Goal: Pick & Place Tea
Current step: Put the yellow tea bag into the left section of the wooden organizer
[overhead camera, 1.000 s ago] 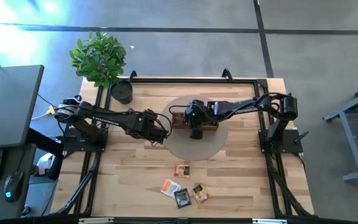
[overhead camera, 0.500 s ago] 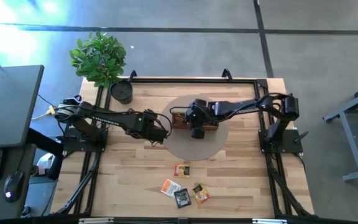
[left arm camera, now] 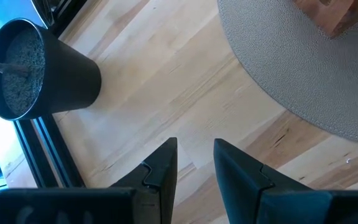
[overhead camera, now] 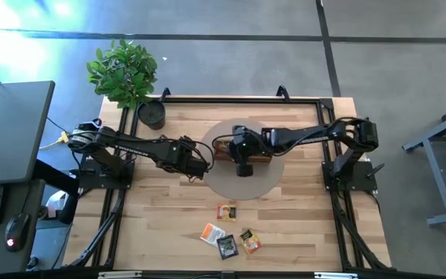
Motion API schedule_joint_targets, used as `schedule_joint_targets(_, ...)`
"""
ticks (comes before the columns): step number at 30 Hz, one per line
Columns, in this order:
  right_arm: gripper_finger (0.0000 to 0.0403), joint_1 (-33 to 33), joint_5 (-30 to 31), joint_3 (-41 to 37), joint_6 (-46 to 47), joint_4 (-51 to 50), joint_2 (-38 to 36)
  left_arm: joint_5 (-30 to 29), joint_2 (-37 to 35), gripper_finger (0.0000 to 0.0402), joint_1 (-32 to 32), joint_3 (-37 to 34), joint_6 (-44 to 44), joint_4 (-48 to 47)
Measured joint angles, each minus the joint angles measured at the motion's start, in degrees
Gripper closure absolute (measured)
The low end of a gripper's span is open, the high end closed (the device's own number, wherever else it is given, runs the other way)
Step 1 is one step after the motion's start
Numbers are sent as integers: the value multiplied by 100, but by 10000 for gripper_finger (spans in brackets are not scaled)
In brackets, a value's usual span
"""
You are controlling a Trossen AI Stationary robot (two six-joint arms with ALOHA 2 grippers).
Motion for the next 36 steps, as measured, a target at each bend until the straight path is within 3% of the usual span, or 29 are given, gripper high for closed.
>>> schedule_joint_targets(4,313,-82,36,-3,-38,213,276,26,0,299,0,0,0,11)
schedule_joint_targets(11,313,-130,817,0,-311,325,340,28,-2,299,0,0,0,10)
schedule_joint_targets(21,313,-267,602,0,-94,-109,338,34,-2,299,0,0,0,8)
schedule_joint_targets(36,318,-317,206,0,1042,-210,346,46,-2,299,0,0,0,6)
